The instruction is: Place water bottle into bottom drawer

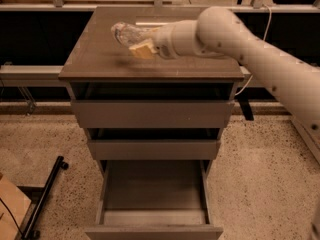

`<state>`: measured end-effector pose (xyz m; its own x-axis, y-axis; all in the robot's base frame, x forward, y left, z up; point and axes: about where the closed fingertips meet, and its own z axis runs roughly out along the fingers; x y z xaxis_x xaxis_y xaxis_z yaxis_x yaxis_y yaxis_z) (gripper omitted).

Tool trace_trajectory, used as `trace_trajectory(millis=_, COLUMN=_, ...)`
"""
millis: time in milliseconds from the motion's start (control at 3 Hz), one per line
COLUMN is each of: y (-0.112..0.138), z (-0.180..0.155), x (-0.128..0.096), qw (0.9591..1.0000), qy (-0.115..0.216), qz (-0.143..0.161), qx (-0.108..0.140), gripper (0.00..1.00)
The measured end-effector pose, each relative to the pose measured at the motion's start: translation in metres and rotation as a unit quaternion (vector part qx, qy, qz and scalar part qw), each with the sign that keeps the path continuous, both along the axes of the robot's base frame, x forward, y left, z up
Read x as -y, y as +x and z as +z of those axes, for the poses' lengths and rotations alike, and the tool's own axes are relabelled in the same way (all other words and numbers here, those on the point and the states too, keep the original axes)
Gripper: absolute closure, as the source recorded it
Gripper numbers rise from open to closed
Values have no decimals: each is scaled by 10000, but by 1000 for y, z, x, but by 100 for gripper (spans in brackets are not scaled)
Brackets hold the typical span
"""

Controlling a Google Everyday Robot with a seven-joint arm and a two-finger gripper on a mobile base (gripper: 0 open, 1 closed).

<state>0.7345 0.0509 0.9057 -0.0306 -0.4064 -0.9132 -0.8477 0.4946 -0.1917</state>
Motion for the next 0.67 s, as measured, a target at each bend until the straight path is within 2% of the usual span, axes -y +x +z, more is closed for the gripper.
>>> trace_trajectory(millis=333, y=-93, z=-1, x=12, qw=9949, qy=368, qz=932, qx=-74, gripper=100)
trace_trajectory(millis=667, y=-162, z=2, x=24, qw=9881, qy=694, qz=1371, qx=31, gripper=100)
